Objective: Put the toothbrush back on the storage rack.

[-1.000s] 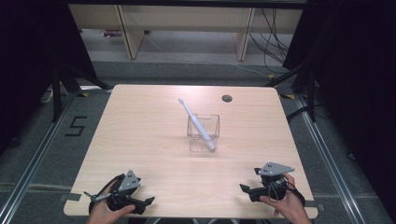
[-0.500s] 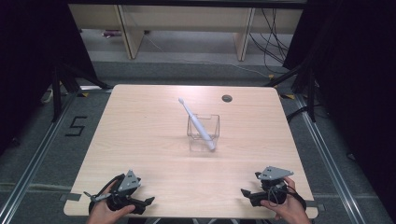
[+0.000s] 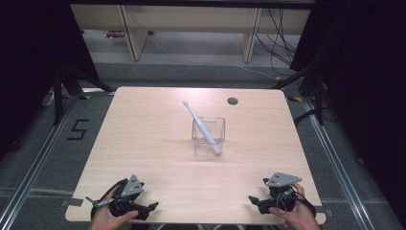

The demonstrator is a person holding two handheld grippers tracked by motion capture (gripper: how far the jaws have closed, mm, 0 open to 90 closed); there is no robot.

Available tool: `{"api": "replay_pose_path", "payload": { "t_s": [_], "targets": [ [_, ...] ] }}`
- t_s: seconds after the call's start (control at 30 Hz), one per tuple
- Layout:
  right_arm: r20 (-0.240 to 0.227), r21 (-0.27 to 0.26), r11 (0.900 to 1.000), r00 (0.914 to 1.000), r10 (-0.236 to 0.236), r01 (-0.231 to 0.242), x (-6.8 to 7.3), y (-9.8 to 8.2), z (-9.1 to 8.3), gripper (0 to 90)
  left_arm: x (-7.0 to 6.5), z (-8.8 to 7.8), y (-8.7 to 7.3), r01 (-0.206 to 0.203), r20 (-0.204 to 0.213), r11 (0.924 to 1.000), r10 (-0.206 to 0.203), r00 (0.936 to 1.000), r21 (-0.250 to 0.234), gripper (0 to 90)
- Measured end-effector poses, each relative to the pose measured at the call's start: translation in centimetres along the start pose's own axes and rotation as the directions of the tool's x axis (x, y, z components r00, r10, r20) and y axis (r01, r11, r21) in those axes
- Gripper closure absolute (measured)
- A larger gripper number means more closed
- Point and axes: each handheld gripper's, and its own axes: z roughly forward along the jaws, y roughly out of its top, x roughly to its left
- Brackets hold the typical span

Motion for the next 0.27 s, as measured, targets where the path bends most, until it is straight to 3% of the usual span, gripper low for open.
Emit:
{"api": "replay_pose_path", "payload": {
  "t_s": [0.27],
  "targets": [
    [0.007,0.019,0.999,0.9996,0.028,-0.028,0.24,0.0,-0.06,16.1,-0.05,-0.05,-0.03,0.011,-0.003,0.9999,-0.011,0.9999,-0.001,14.8]
  ]
}}
